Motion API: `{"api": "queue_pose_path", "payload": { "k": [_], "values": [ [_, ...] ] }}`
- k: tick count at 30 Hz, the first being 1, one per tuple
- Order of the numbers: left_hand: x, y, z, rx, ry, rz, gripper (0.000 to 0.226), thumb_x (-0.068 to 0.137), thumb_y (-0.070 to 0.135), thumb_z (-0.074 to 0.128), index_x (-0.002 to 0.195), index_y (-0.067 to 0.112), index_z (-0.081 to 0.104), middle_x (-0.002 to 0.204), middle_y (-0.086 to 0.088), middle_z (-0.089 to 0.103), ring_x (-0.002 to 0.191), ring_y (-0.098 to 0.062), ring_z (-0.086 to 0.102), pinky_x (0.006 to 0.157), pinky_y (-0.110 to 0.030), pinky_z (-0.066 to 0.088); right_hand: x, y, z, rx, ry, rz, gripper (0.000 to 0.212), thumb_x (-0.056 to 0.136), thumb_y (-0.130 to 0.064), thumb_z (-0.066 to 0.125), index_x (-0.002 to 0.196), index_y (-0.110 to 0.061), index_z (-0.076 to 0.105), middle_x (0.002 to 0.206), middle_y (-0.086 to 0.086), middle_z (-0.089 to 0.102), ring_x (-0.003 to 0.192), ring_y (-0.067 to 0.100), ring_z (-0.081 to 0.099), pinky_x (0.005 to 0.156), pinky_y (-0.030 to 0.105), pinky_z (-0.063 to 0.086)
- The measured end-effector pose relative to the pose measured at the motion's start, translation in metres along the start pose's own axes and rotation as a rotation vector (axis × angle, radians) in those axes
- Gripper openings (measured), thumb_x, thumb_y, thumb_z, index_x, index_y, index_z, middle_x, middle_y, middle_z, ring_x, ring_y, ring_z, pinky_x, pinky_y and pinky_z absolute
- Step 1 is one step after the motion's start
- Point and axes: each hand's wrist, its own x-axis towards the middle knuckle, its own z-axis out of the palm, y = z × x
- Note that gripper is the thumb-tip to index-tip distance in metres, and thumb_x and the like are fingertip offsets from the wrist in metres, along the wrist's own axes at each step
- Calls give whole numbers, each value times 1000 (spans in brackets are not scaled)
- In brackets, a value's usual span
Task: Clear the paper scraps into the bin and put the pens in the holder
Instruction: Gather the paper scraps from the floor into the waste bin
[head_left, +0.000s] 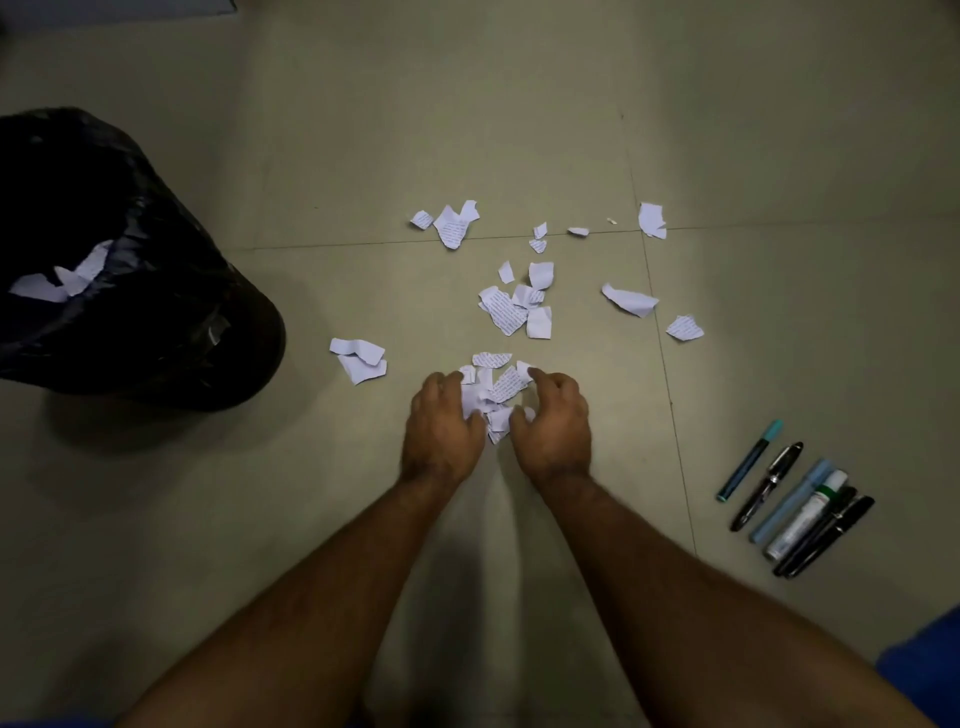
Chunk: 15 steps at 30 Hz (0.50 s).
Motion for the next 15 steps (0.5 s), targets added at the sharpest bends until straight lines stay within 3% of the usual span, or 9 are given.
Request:
{"api": "queue_pose_path", "payload": {
  "k": [3,5,9,13,15],
  "values": [
    [14,-19,-18,153,99,-131,51,78,17,63,126,7,53,126,-17,53,112,-39,53,90,-45,47,2,6,-3,-156,39,0,59,77,-23,69,135,-16,57,127,11,57,110,34,54,88,39,46],
    [22,-29,-21,227,76,-201,51,77,20,61,126,8,52,130,-18,51,115,-39,52,91,-44,45,4,2,3,-219,17,-30,56,75,-28,70,130,-17,61,125,11,58,108,35,55,86,40,46],
    [18,-18,-10,154,-32,27,48,77,18,57,123,7,57,121,-17,57,111,-38,54,92,-43,45,11,-14,12,-250,-62,-47,49,79,-31,68,127,-21,63,127,10,58,110,34,55,87,40,45],
    [28,-19,-20,150,148,-70,44,72,8,61,115,8,61,115,-17,60,102,-39,57,82,-43,48,20,-6,9,-256,109,-54,48,74,-29,69,121,-20,64,116,10,62,102,34,58,82,41,45],
    [40,-27,-21,197,162,-127,51,70,9,61,121,6,59,121,-19,58,108,-41,56,86,-44,47,28,7,9,-294,193,-65,49,73,-30,69,120,-18,64,117,12,62,104,35,58,84,42,45]
  ]
}}
